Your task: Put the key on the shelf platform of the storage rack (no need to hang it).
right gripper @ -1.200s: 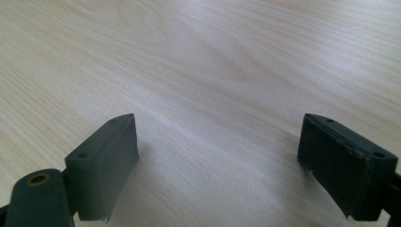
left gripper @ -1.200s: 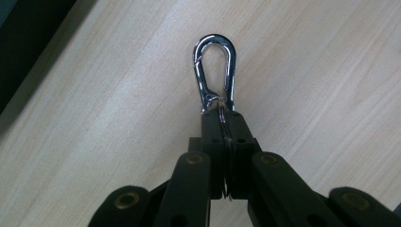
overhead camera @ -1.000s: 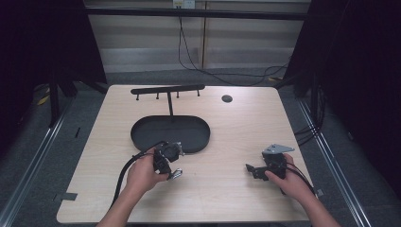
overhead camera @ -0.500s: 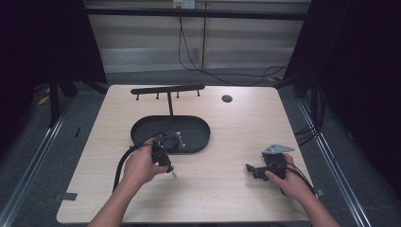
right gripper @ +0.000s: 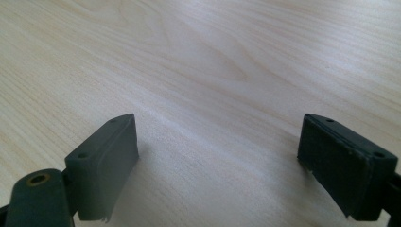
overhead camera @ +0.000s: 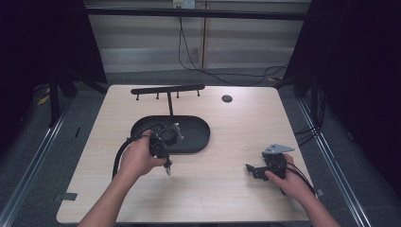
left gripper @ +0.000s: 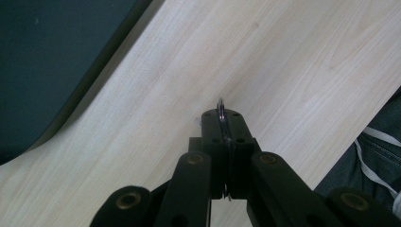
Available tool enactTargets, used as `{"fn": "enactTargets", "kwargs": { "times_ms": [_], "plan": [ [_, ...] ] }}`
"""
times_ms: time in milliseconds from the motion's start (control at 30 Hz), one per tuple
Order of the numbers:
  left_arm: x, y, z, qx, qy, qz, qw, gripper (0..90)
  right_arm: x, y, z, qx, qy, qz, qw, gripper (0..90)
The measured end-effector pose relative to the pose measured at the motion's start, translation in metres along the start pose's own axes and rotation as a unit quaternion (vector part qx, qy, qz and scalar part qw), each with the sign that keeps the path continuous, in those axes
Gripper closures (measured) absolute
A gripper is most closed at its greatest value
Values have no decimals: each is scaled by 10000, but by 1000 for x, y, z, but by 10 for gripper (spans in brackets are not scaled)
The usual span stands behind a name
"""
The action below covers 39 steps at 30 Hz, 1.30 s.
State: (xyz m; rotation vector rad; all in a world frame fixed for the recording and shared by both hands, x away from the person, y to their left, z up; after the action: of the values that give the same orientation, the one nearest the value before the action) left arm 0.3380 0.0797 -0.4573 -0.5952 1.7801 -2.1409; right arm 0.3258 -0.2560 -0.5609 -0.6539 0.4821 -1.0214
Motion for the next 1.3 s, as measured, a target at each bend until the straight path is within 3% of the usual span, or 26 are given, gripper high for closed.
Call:
{"fn": "enactTargets", "kwargs": {
  "times_ms": [500,1300],
  "plan": [
    [-10,-13,2,-40,-92,-119,9999,890,0,0,0,-2,3,0,10000,124],
    [-22,-36,13,-63,-198,-92,9997,890,0,0,0,1,13,-2,10000,124]
  ]
}}
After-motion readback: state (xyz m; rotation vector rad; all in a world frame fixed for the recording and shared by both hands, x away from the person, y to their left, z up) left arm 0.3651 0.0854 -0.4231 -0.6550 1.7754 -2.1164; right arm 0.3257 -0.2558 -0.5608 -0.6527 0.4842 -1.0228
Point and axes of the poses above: each handheld gripper's, and its own axes: y roughly forward along the jaws, z roughly out of its top, x roughly to its right, the point moved 7 cm from there along y, roughly forward along the jaws, and after that the axes turned 4 degrees about y, right-handed, at the moved point
